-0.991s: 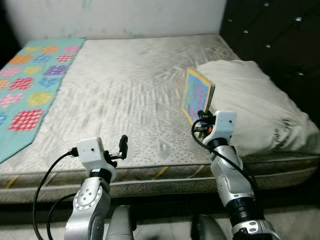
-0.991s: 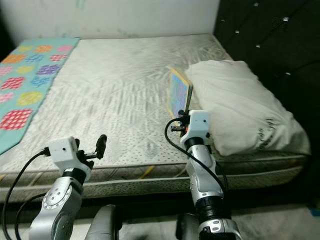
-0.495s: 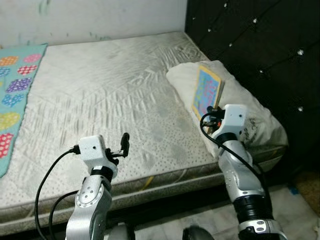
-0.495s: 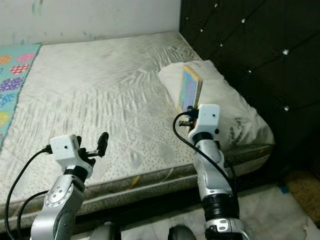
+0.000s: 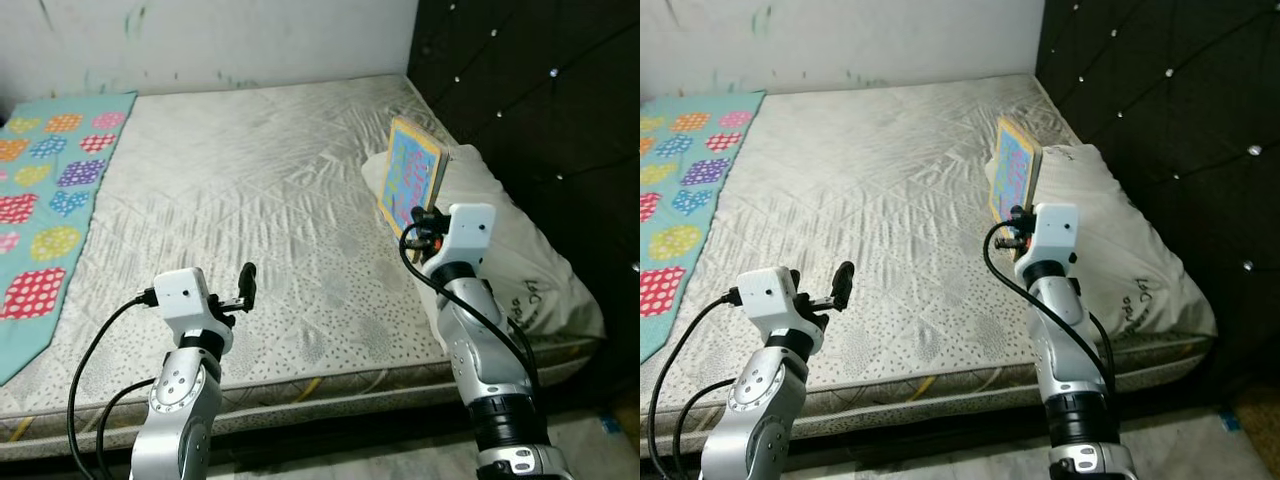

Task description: Clean up the room

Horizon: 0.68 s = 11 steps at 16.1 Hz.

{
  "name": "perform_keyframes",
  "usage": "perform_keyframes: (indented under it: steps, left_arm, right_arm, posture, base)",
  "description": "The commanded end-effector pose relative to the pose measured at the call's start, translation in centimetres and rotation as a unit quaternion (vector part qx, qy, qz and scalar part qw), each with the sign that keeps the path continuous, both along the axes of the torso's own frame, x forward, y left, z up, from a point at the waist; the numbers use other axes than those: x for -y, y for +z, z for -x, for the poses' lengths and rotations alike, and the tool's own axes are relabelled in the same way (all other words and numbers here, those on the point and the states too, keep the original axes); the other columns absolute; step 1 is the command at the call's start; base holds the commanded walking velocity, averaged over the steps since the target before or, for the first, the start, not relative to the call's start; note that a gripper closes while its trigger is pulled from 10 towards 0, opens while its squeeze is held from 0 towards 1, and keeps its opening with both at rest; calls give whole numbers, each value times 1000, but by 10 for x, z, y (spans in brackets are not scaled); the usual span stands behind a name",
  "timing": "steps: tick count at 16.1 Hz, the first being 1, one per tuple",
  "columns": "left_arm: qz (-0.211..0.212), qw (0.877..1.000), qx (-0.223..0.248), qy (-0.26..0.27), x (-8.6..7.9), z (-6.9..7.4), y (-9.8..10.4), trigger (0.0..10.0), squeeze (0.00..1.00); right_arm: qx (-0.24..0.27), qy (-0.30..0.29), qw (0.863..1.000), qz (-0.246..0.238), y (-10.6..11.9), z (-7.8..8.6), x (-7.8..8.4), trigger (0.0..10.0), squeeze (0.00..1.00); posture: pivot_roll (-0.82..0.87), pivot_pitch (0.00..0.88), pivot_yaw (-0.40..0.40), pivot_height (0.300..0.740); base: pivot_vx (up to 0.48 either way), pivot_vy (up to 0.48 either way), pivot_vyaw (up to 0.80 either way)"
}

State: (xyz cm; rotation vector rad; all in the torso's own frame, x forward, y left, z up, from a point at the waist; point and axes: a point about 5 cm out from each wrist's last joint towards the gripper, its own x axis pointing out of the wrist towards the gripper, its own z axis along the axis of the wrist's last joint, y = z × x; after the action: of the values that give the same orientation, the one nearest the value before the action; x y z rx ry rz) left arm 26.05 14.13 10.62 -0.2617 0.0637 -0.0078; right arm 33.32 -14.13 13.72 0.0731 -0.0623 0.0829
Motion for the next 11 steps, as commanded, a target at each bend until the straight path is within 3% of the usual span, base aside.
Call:
perform_keyframes:
  steps: [1,11]
  left_arm:
    - [7,1000,-1,-2,2,0,-2,10000,0]
    - [7,1000,1,-7,4,1,-2,10000,0]
  right_arm:
    - [34,4,999,2,15,0,-1,10000,0]
    - [21,-3,1000,1,10,2,1,10000,0]
  posture:
    - [38,0,17,740]
    - [33,0,24,740]
  base:
    - [0,0,0]
    - [0,0,0]
